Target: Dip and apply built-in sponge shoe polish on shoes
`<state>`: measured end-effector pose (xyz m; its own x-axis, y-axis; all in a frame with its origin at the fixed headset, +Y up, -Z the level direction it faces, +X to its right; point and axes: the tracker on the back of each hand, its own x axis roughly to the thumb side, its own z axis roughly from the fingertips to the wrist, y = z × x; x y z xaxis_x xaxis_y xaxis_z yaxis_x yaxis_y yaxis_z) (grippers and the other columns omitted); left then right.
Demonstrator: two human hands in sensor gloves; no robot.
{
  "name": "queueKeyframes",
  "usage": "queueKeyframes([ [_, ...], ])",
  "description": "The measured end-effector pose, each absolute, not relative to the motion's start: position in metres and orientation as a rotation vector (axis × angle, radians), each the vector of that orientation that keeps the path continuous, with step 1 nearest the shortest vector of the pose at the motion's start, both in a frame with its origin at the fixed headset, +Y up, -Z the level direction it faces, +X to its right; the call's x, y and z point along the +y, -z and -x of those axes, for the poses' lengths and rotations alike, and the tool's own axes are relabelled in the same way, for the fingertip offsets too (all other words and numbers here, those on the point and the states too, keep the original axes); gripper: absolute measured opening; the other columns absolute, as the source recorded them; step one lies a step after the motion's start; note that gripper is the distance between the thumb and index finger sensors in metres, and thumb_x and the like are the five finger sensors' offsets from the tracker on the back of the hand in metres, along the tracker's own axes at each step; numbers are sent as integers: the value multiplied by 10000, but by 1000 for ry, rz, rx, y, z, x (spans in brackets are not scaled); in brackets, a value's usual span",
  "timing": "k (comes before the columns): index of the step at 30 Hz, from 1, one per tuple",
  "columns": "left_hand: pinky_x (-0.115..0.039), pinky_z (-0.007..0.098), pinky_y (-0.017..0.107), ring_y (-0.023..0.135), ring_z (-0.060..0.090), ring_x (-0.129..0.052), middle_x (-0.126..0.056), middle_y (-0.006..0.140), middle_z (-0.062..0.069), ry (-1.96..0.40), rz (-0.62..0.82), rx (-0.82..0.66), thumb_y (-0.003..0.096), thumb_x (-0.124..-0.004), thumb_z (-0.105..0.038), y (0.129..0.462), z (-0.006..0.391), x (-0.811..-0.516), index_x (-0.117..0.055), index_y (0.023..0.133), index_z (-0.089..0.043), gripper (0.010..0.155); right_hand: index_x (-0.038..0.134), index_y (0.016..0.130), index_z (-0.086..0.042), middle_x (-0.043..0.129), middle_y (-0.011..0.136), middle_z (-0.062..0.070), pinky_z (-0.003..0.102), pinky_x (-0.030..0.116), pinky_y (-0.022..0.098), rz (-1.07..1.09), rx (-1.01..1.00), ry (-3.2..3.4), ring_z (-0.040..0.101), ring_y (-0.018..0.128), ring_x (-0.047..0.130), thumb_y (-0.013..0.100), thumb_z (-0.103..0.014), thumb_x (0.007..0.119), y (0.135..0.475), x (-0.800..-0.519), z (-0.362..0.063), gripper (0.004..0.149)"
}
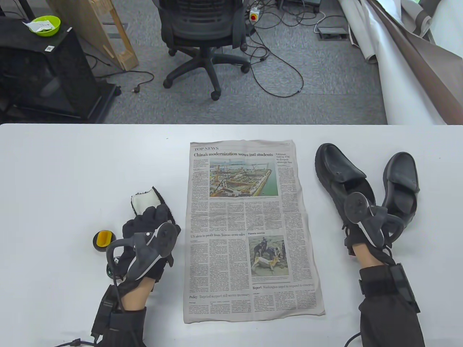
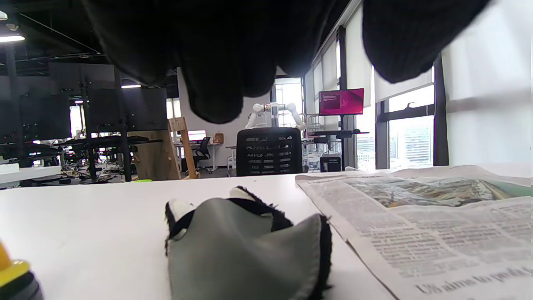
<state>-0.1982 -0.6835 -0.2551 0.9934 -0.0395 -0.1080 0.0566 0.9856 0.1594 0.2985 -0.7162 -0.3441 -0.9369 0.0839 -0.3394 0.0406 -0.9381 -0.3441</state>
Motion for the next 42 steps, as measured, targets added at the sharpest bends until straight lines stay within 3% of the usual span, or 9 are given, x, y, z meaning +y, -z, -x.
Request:
queueKeyframes([
  [6,-702,555,718,897,270,-896,-748,1049,76,59,-116,111,443,-805,-586,259,199,-689,-619,1022,-260,690,998,688,-127,1078,466,103,281,1064,122,641,-539,-2989,-10,-70,1123,369,-424,849,352,-718,-285,460],
  [9,-700,555,720,899,270,-894,-746,1051,75,60,-107,111,444,-803,-587,259,199,-689,-615,1024,-260,692,967,737,-117,1069,509,127,306,1068,180,655,-350,-2958,14,2,1163,376,-438,829,356,-726,-278,503],
  [15,-700,555,720,900,270,-893,-745,1052,74,65,-92,111,444,-801,-587,258,199,-689,-612,1025,-261,693,883,833,-157,1008,688,104,349,1037,263,559,-432,-2921,69,101,1162,394,-454,783,343,-712,-268,540],
  [20,-704,552,720,900,266,-895,-749,1050,69,80,-85,110,443,-802,-586,258,200,-688,-618,1023,-264,688,865,848,-196,976,730,78,370,984,306,512,-613,-2948,96,115,1110,395,-487,772,325,-687,-266,547],
  [30,-705,549,720,898,264,-896,-748,1050,70,75,-111,127,444,-799,-587,256,204,-685,-618,1022,-263,687,765,939,-182,857,864,117,411,939,366,740,-641,-2972,150,194,1090,383,-553,769,319,-668,-310,669],
  [35,-704,550,720,898,267,-896,-745,1053,71,66,-120,118,444,-799,-588,256,203,-684,-615,1024,-263,690,720,970,-151,810,898,136,400,935,347,905,-593,-3119,131,150,1055,358,-533,836,330,-680,-328,730],
  [42,-705,550,719,897,266,-897,-751,1049,73,58,-109,97,445,-797,-587,257,199,-684,-620,1023,-261,687,713,973,-134,811,892,138,361,947,306,1087,-369,-3268,83,79,1012,349,-554,836,351,-710,-349,762],
])
